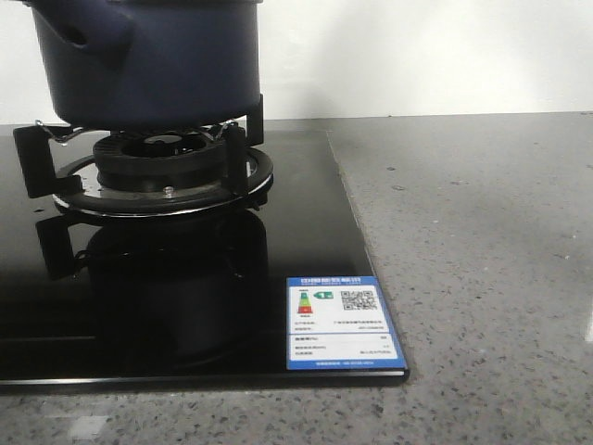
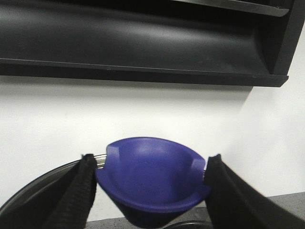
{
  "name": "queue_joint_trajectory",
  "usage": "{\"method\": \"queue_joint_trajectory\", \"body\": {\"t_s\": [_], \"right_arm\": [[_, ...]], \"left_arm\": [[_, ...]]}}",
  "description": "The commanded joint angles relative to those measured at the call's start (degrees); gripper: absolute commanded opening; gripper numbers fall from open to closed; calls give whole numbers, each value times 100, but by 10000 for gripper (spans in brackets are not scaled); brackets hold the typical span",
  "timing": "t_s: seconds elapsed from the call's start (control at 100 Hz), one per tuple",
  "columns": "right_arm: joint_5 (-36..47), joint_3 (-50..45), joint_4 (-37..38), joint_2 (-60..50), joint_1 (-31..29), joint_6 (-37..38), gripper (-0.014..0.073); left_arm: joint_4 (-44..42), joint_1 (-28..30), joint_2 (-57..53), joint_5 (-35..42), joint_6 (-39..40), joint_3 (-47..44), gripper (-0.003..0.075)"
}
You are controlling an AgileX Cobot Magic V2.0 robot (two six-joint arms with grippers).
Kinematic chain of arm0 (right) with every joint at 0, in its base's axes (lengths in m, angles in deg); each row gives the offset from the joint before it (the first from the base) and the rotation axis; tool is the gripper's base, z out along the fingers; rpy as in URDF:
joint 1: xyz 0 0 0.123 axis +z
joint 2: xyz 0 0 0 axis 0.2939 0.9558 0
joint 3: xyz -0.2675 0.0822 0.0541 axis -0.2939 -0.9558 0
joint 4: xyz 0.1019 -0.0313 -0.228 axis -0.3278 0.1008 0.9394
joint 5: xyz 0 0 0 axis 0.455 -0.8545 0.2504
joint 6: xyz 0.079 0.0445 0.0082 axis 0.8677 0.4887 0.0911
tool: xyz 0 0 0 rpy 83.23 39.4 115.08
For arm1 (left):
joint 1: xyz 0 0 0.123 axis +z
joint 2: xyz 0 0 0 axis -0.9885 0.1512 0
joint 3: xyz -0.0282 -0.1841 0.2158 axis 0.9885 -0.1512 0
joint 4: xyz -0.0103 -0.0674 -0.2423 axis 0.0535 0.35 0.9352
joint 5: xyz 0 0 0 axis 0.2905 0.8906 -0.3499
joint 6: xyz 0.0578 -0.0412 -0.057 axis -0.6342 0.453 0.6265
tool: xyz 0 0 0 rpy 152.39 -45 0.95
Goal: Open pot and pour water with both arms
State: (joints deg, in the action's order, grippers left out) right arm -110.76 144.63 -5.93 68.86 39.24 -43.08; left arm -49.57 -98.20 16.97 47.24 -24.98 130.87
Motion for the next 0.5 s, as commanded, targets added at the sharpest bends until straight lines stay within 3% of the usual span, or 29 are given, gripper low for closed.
{"method": "queue_joint_trajectory", "body": {"t_s": [0.0, 0.14, 0.27, 0.49], "right_arm": [[966, -583, -32, -613, -362, 319, 267], [2183, -2035, -32, -1218, -958, 942, 267], [3128, -3191, -32, -1511, -1298, 1044, 267], [4619, -4318, -32, -1441, -1703, 1044, 267]], "left_arm": [[-1, 21, -135, 540, -10, 227, 377], [-1, 21, -135, 540, -10, 227, 377], [-1, 21, -135, 540, -10, 227, 377], [-1, 21, -135, 540, -10, 227, 377]]}}
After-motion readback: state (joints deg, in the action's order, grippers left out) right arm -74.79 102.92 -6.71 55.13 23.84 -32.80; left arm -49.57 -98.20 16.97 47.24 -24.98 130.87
